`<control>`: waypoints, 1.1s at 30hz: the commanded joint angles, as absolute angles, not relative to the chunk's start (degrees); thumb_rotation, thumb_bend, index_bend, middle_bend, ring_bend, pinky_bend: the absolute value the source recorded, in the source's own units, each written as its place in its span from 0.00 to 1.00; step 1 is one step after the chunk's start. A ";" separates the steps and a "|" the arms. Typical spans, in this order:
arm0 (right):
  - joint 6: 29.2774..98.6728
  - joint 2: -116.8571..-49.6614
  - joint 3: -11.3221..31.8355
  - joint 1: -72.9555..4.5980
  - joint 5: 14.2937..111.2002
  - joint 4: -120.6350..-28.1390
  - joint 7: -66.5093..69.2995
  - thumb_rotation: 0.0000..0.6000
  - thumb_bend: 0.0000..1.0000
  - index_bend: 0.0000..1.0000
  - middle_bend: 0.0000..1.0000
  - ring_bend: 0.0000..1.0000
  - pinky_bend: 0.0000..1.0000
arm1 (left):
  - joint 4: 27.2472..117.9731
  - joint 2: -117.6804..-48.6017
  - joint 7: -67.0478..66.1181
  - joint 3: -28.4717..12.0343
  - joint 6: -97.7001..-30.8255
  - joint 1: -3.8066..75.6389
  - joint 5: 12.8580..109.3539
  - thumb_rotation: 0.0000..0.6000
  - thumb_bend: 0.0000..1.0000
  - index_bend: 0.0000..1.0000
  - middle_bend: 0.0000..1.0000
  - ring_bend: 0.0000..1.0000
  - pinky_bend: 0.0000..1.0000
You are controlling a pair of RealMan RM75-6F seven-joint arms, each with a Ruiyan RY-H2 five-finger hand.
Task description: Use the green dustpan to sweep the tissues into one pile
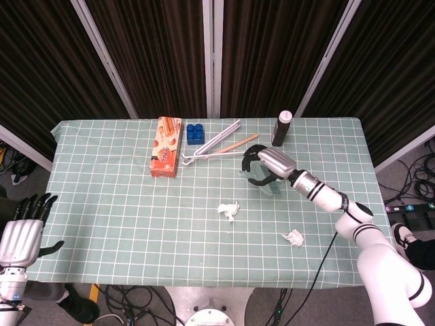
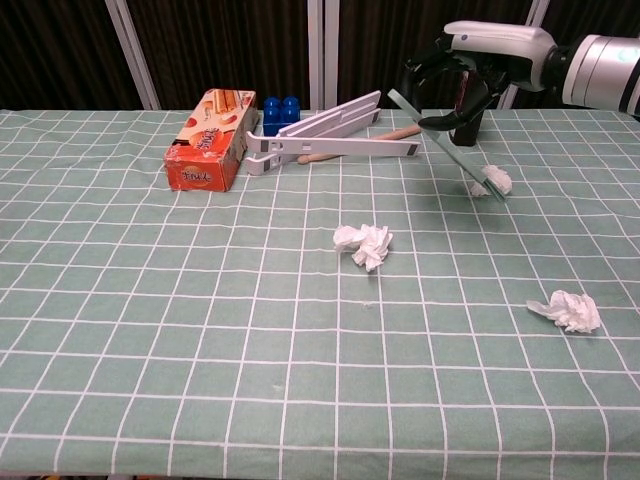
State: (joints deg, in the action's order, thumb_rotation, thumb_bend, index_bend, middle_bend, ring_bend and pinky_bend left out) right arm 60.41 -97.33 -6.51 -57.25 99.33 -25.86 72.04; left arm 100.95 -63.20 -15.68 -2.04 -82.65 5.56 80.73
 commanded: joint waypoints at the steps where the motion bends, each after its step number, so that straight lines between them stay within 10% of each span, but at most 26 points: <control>1: 54.22 -97.68 -5.74 -58.35 97.46 -23.33 69.02 1.00 0.46 0.72 0.55 0.21 0.15 | 101.11 -63.08 -15.72 -1.98 -82.67 5.53 80.80 1.00 0.07 0.10 0.07 0.03 0.08; 12: 43.59 -104.01 -7.68 -59.03 97.21 -15.32 71.76 1.00 0.46 0.74 0.57 0.22 0.15 | 102.52 -62.35 -15.92 -1.92 -82.52 5.41 80.18 1.00 0.07 0.10 0.07 0.03 0.08; 33: 64.11 -94.74 -7.28 -55.54 98.28 -29.63 89.63 1.00 0.46 0.75 0.58 0.22 0.15 | 101.62 -62.62 -14.50 -1.55 -82.96 5.23 81.35 1.00 0.07 0.10 0.07 0.03 0.08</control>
State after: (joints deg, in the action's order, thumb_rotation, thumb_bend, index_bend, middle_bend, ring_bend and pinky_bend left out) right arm 63.50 -95.75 -7.89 -55.99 98.69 -28.79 91.17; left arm 101.62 -62.62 -14.50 -1.56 -82.96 5.24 81.35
